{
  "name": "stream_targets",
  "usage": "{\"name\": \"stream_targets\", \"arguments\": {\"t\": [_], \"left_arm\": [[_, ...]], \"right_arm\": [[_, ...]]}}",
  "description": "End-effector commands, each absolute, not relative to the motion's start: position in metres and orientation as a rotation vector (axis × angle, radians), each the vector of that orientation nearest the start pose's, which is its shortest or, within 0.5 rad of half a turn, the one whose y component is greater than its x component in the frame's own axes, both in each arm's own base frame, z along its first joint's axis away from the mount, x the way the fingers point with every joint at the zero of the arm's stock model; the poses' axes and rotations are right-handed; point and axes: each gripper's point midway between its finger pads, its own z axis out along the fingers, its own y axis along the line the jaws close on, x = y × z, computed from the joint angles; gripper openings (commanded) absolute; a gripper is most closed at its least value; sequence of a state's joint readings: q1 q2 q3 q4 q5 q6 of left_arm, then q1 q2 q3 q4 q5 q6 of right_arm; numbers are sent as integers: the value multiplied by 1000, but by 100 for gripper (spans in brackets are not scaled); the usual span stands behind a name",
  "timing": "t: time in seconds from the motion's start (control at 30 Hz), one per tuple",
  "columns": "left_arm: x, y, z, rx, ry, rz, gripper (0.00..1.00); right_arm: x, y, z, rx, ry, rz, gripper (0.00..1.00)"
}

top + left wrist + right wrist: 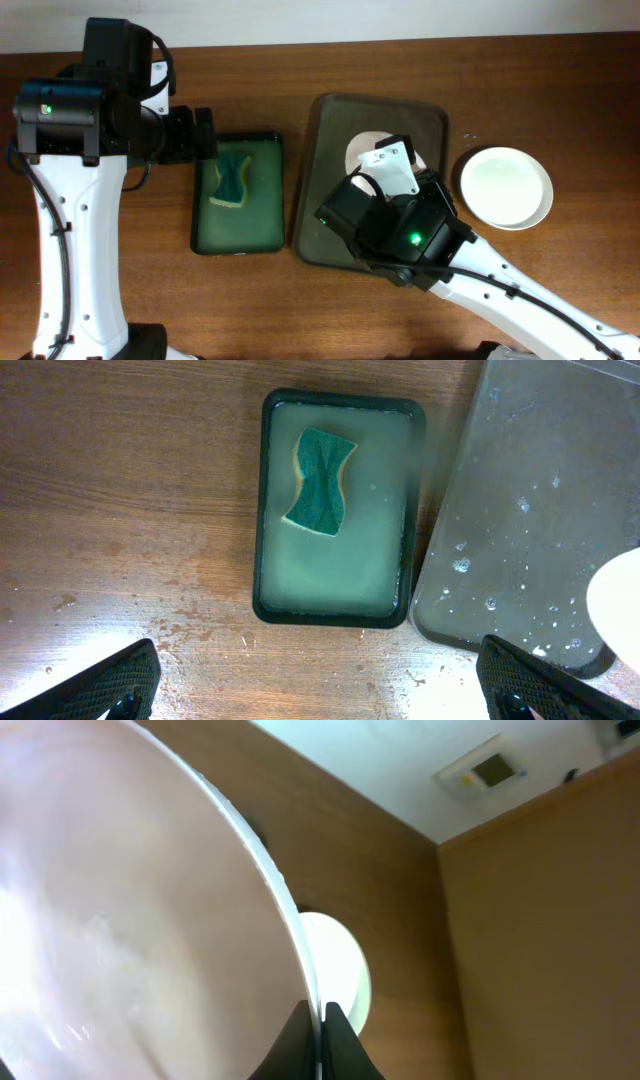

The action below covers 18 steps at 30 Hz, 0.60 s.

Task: Clean dirty plates on tray and stack at the side
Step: 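Lift the last plate with the right gripper and stack it on the pile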

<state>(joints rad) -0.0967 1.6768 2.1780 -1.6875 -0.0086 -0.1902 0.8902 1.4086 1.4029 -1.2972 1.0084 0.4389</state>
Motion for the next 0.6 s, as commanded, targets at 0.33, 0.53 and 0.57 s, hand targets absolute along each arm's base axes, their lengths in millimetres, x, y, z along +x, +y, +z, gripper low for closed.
{"name": "stream_targets", "arguments": {"t": [0.33, 0.53, 0.57], "left_arm": [[321, -28, 325, -125, 2734, -52, 99], [321, -28, 325, -125, 2734, -52, 99], [321, -28, 325, -125, 2734, -52, 99]], "right_arm": [[298, 95, 260, -105, 2334, -603, 4], [326, -37, 205, 469, 2669, -290, 4], [325, -82, 179, 708, 2719, -187, 4]]}}
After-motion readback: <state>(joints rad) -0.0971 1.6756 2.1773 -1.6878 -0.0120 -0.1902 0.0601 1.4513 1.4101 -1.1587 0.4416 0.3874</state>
